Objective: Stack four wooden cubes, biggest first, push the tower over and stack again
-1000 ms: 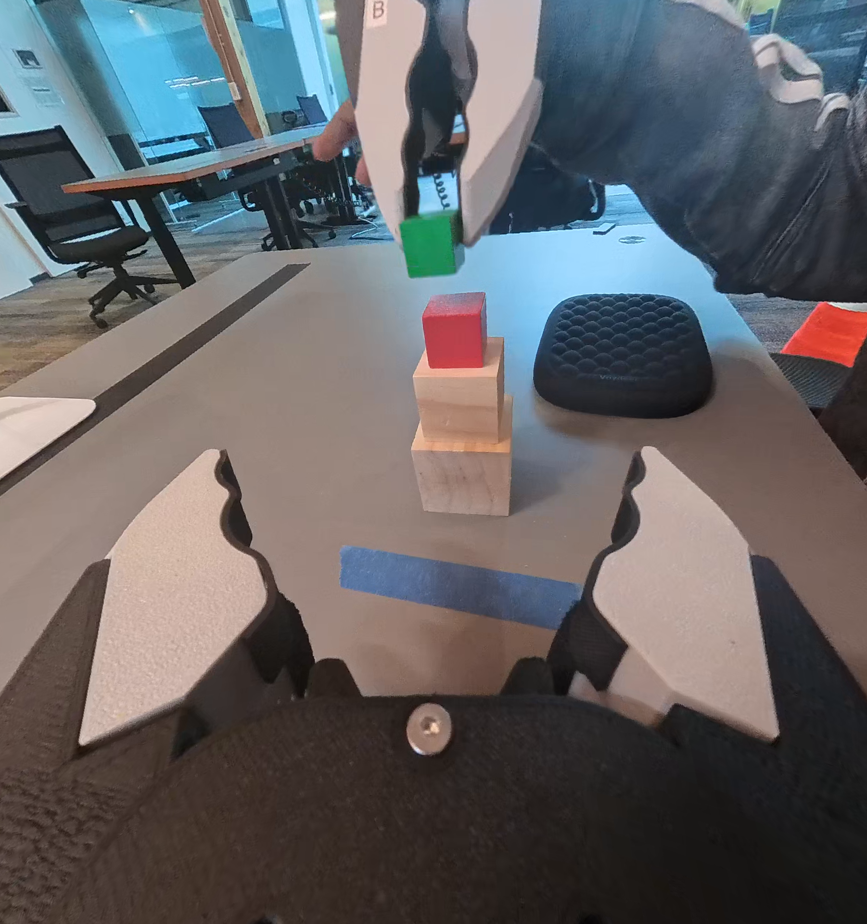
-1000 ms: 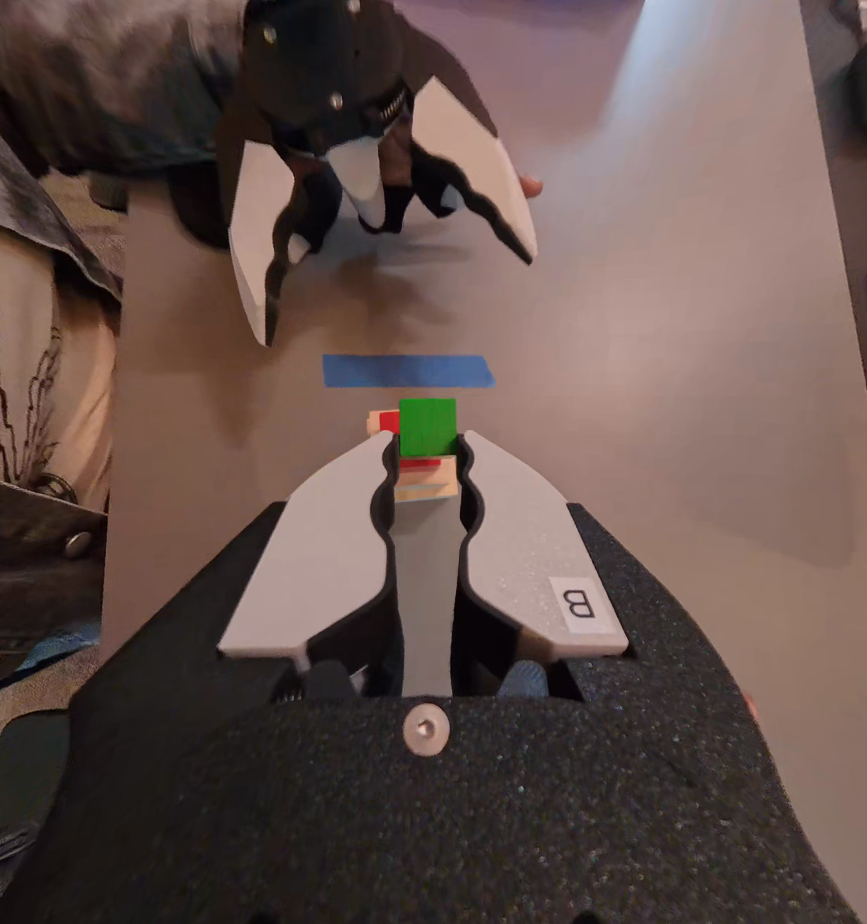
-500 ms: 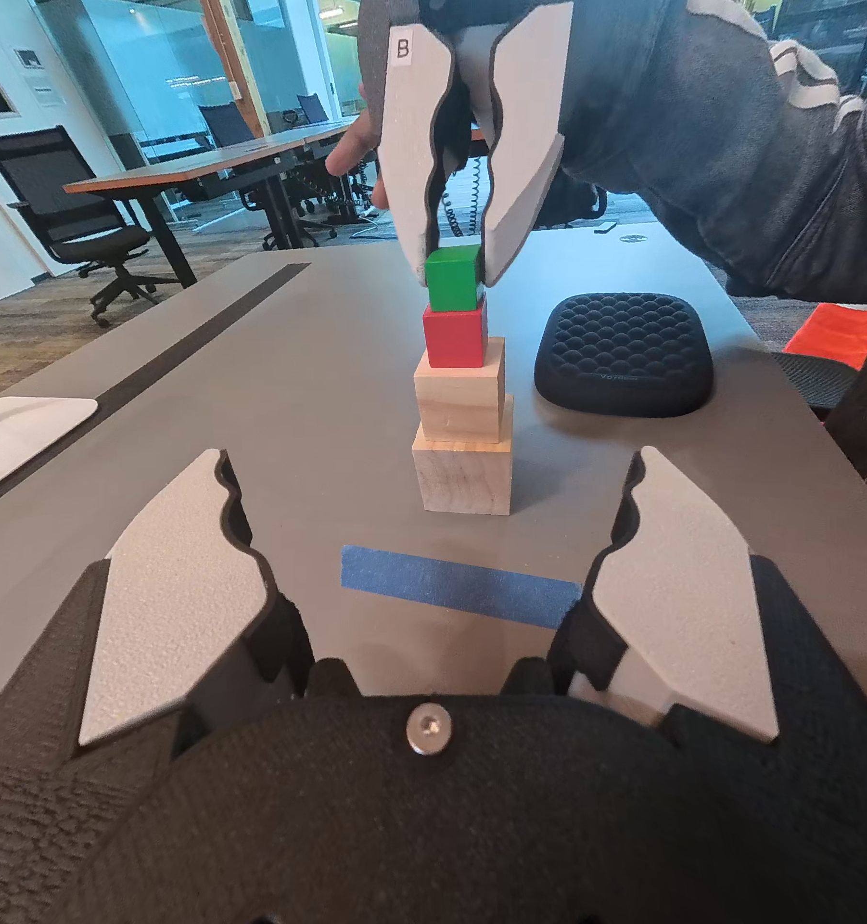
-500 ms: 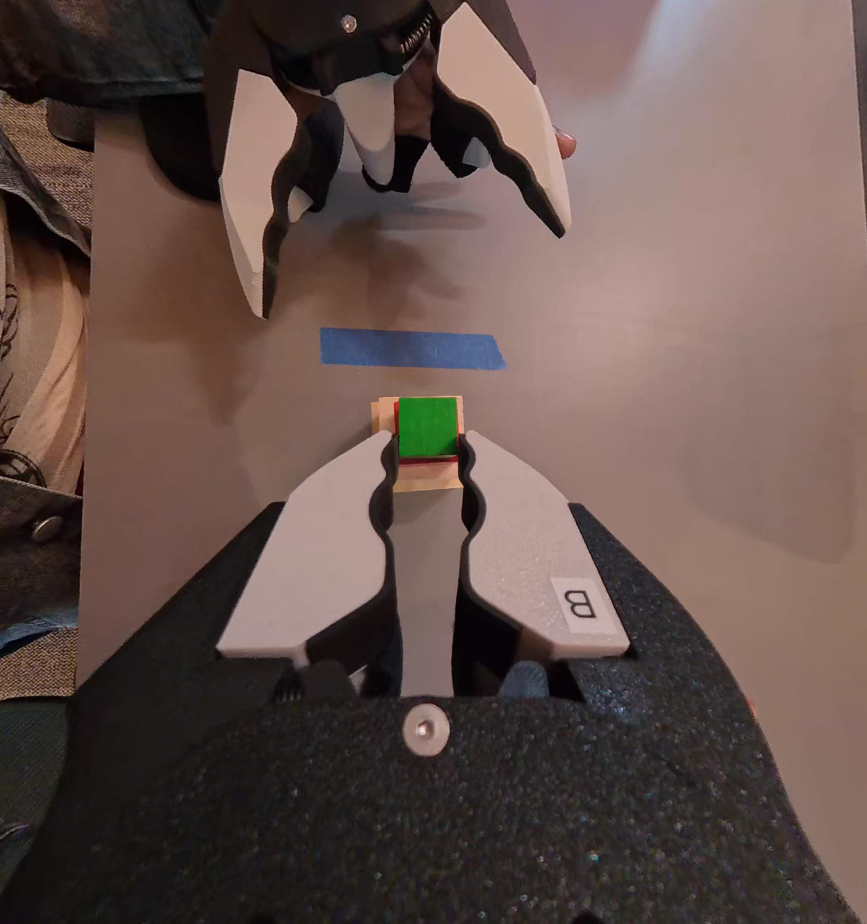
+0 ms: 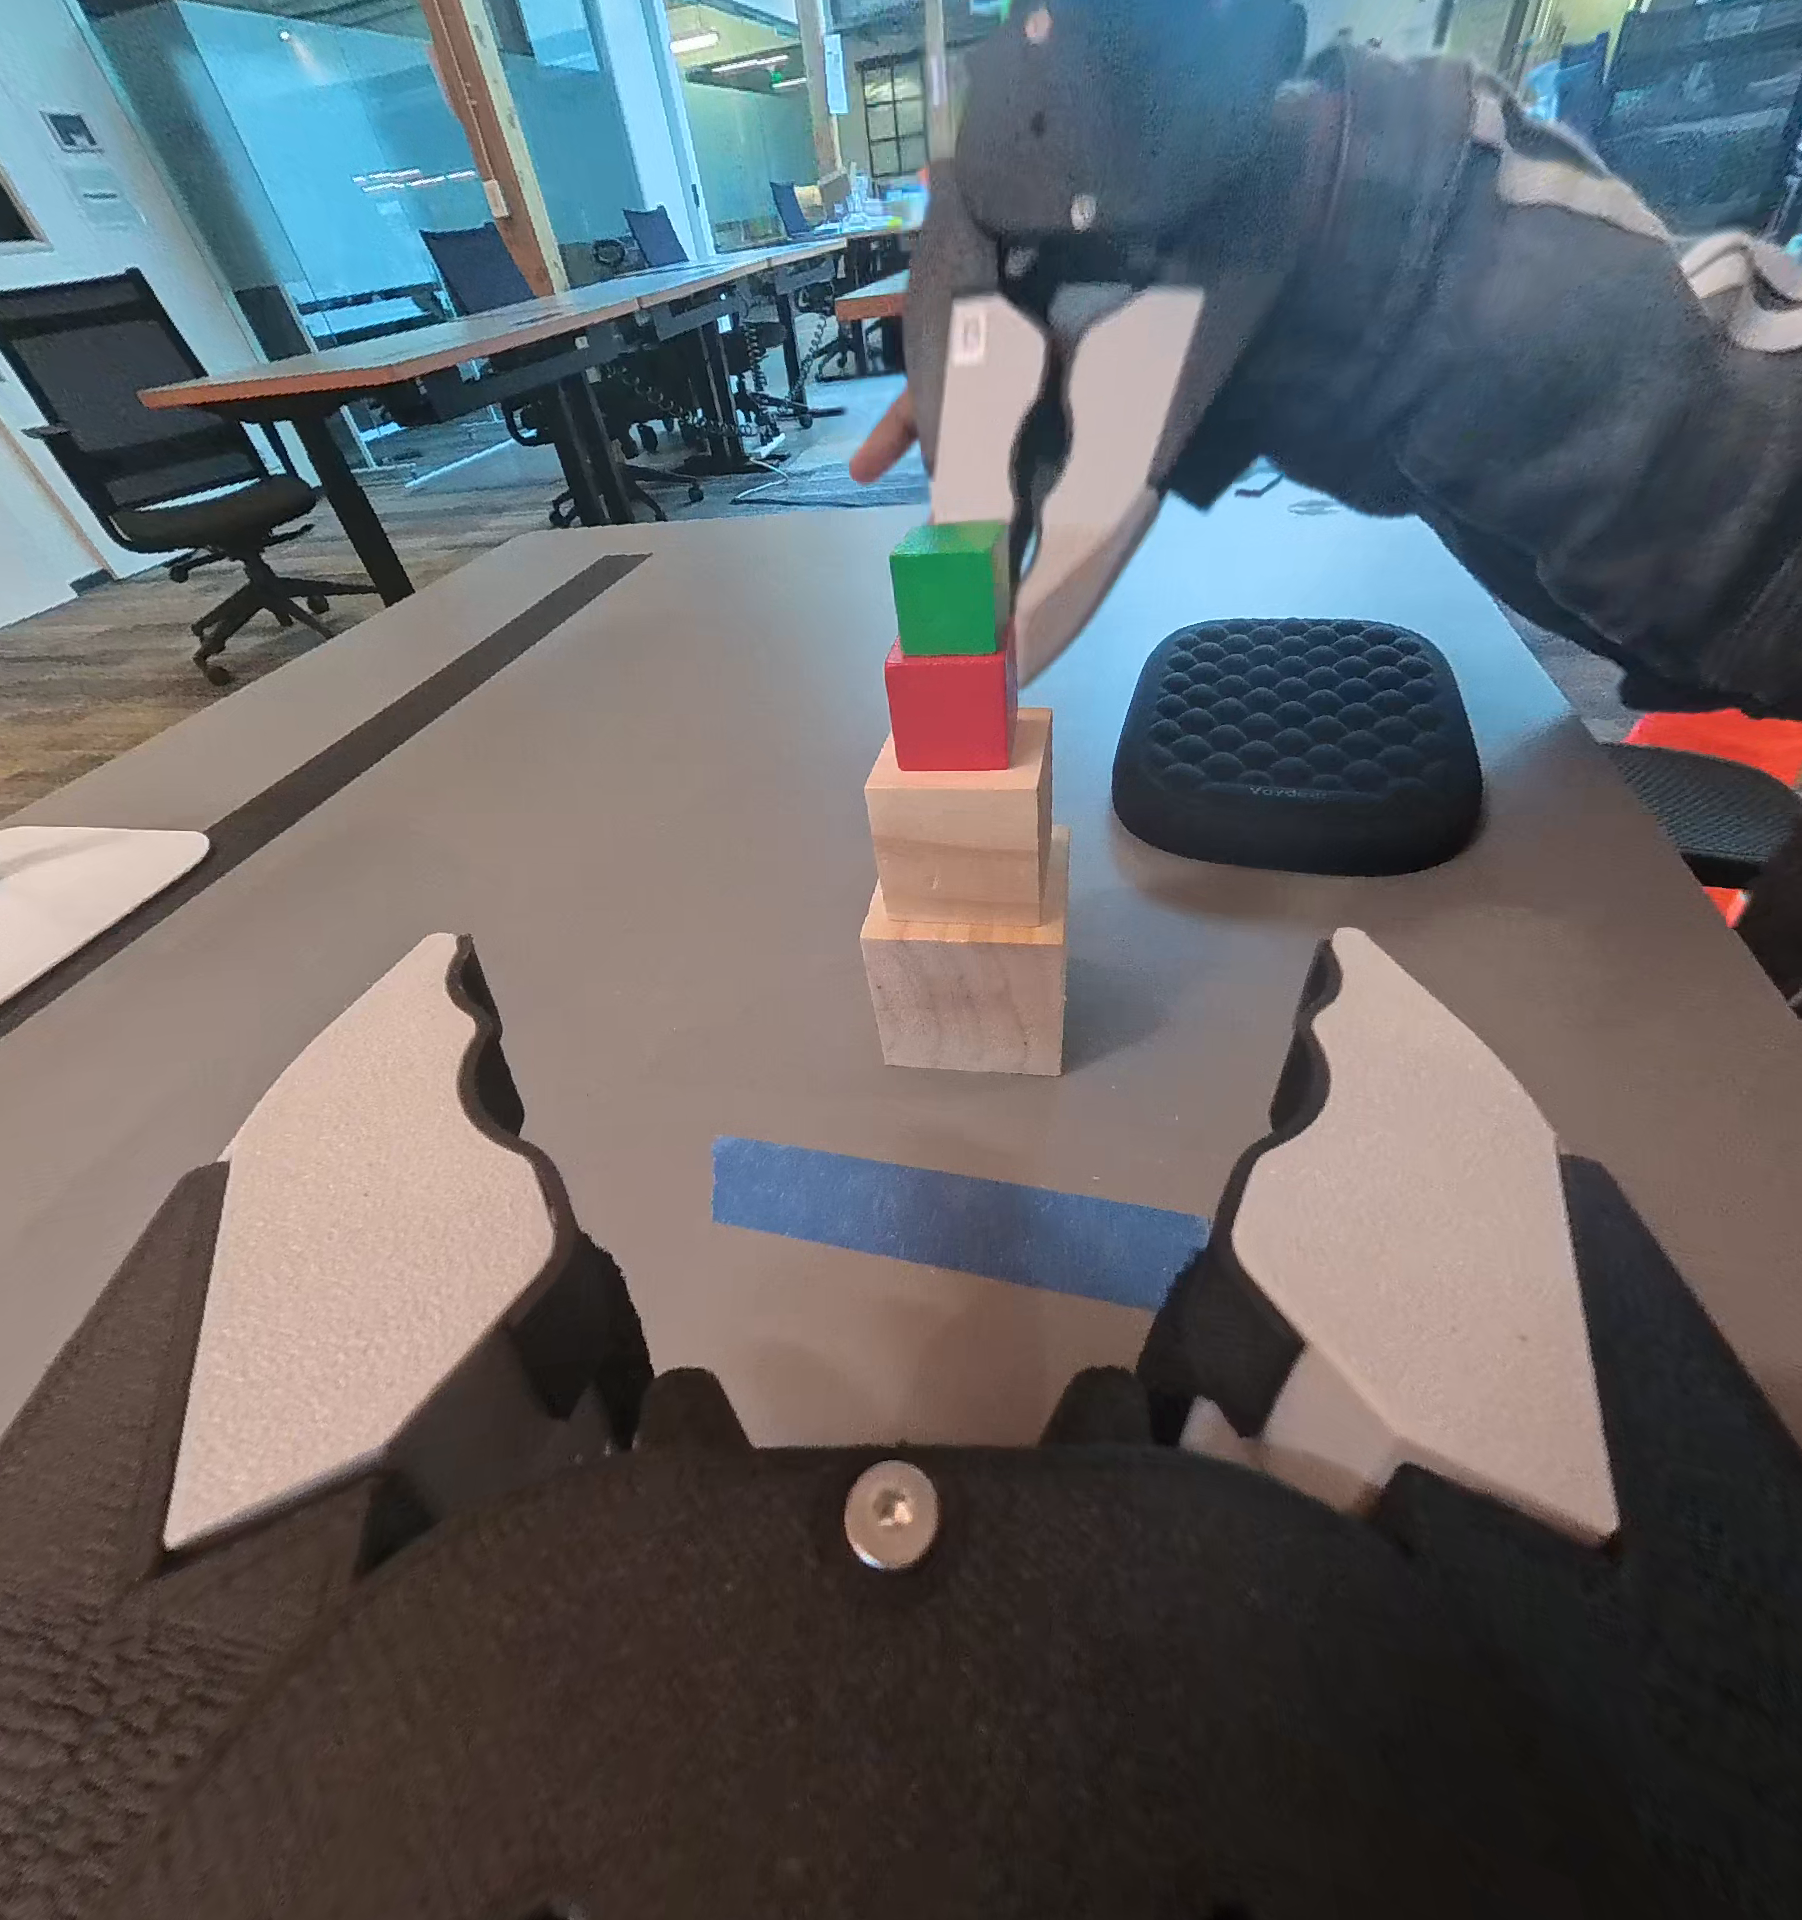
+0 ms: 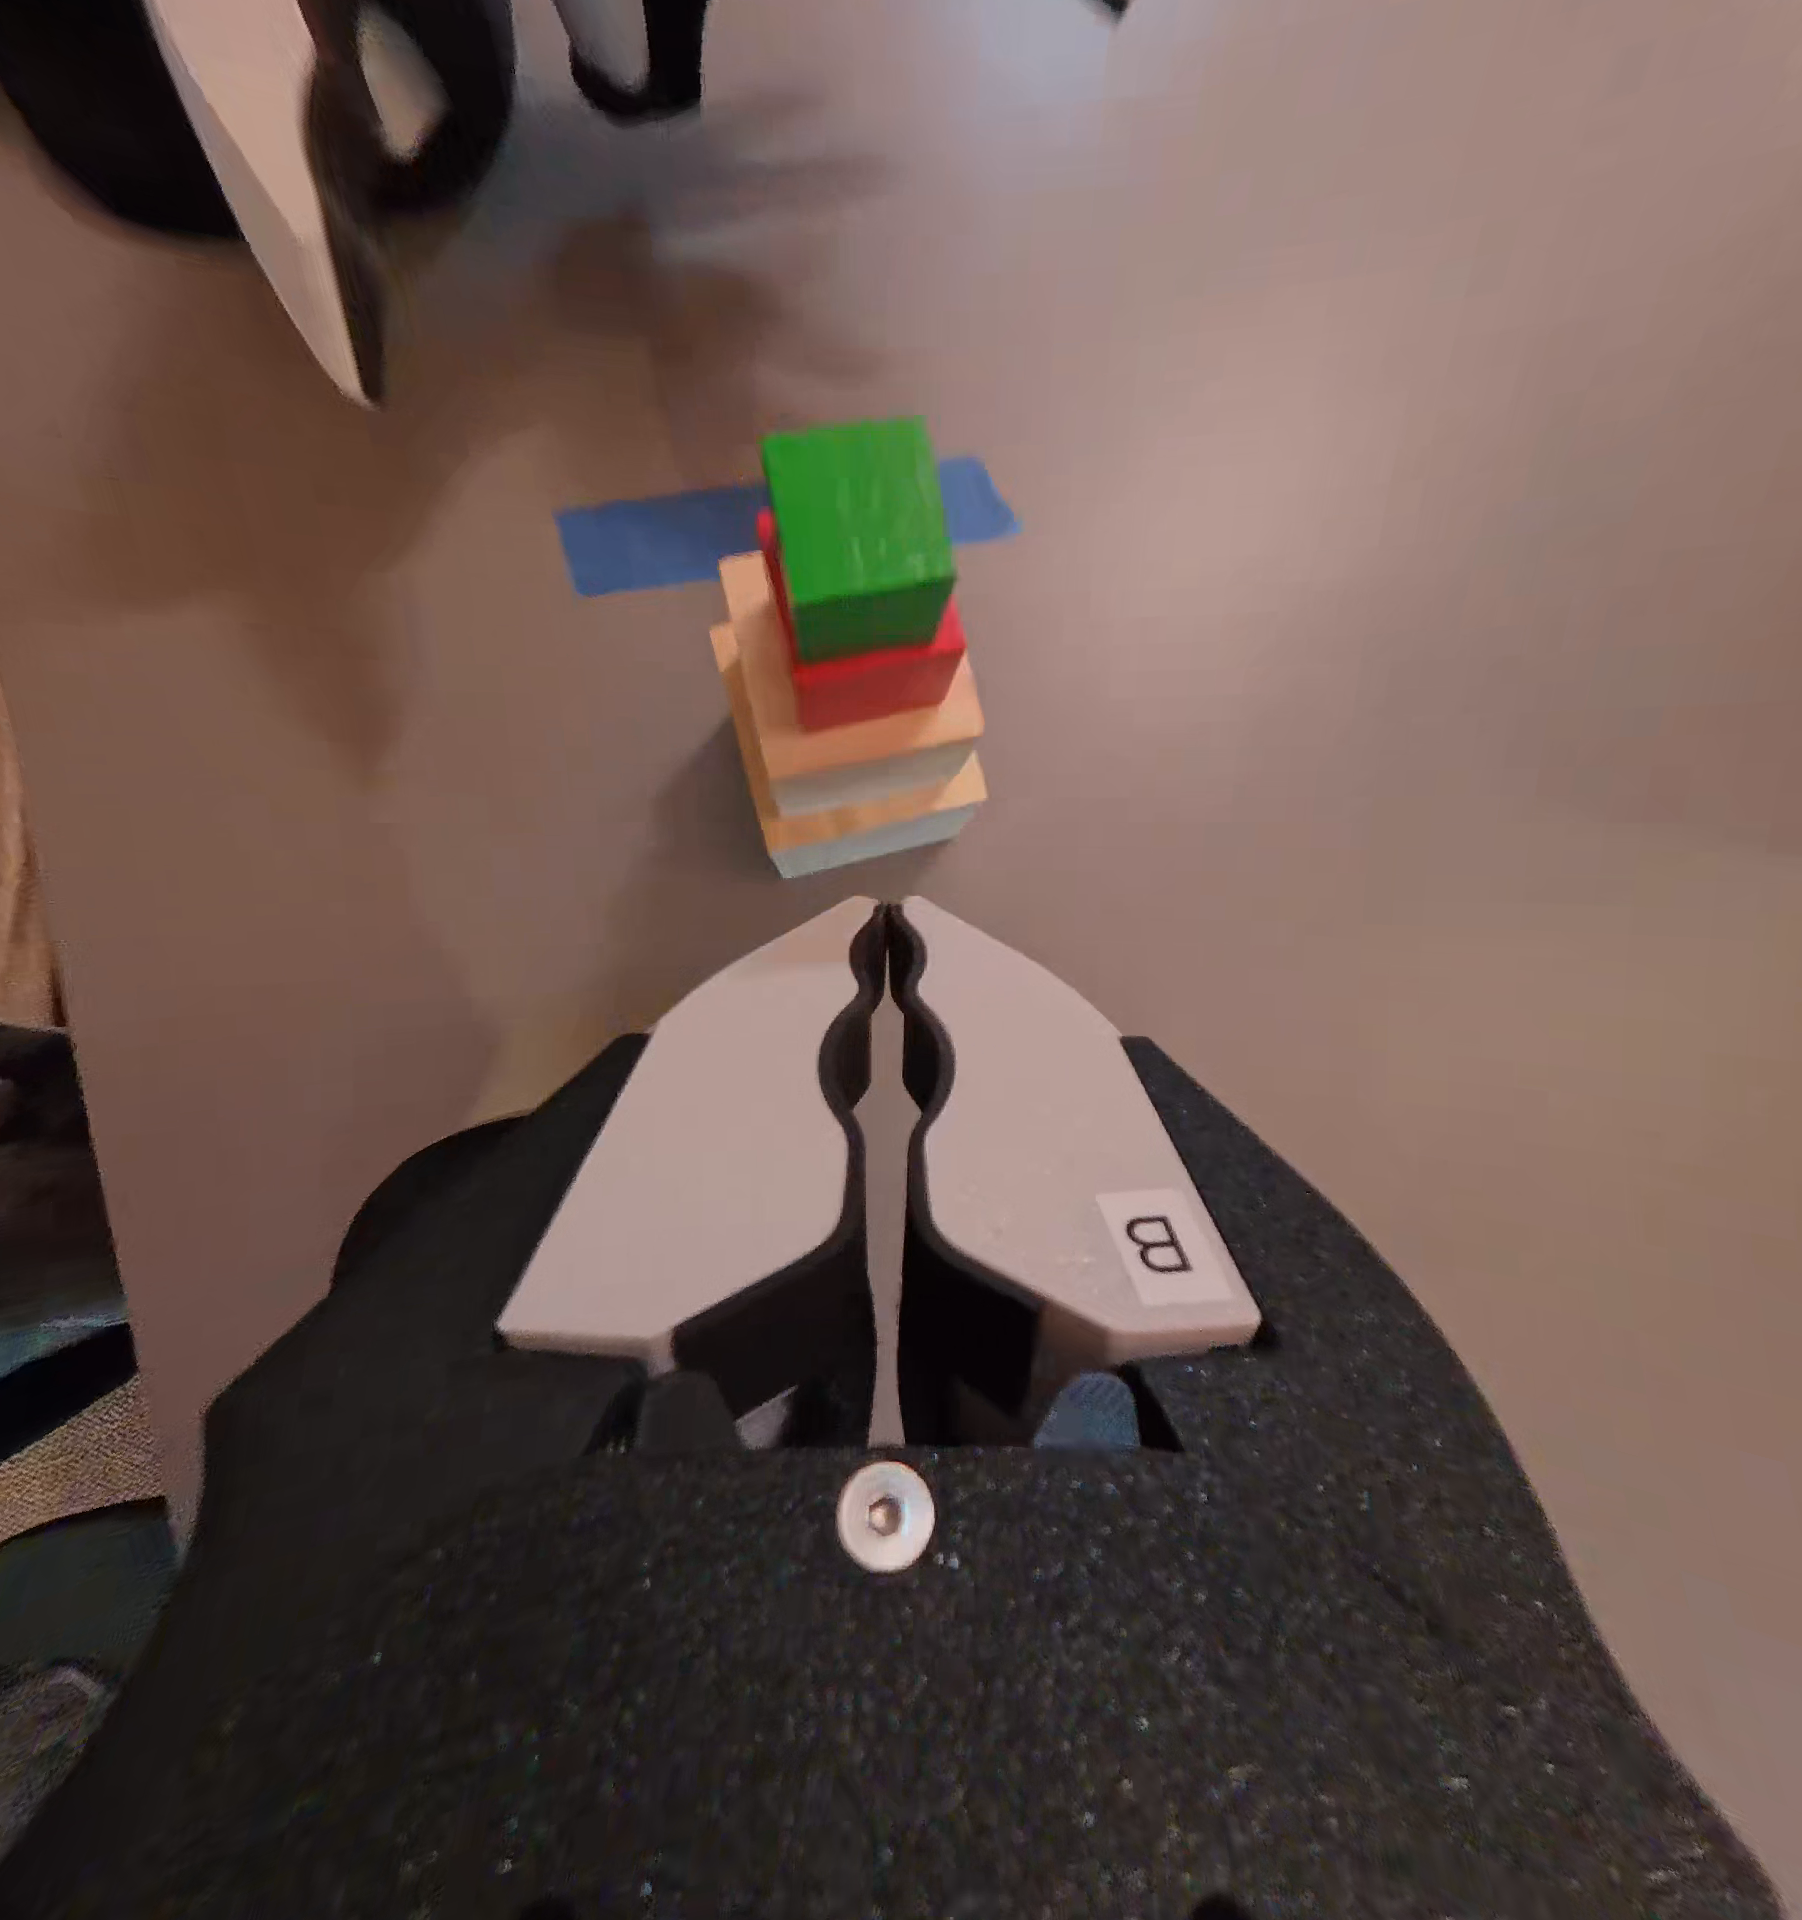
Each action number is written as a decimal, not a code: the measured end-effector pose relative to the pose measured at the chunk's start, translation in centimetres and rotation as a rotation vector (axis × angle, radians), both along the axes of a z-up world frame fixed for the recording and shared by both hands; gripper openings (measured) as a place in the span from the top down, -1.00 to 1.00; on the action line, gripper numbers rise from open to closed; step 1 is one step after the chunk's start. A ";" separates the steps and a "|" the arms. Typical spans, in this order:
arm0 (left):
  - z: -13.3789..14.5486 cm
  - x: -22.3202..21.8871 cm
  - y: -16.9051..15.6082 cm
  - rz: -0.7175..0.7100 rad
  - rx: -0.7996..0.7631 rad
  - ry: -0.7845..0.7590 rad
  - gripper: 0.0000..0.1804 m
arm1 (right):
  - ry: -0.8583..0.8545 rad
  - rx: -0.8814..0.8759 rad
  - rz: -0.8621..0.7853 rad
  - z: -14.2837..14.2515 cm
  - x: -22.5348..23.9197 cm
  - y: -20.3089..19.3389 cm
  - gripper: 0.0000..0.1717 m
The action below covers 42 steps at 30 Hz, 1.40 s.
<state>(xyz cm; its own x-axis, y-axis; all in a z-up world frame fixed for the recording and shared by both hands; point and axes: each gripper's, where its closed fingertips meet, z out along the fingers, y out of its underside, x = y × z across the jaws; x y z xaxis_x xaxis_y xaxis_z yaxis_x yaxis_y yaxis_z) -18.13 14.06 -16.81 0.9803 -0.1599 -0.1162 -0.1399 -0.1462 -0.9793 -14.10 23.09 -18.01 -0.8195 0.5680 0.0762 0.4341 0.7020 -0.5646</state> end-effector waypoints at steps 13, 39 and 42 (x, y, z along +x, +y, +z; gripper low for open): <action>0.7 -1.1 -0.8 0.034 0.021 0.002 -0.56 | 0.016 -0.033 0.039 -1.0 -1.4 -3.5 1.00; 0.5 -0.9 -0.7 0.018 0.011 0.008 -0.56 | -0.007 0.078 0.160 -1.4 -1.1 -3.7 -0.09; 0.5 -0.9 -0.7 0.018 0.011 0.009 -0.56 | -0.066 0.176 0.184 -2.7 -1.5 -3.6 -0.06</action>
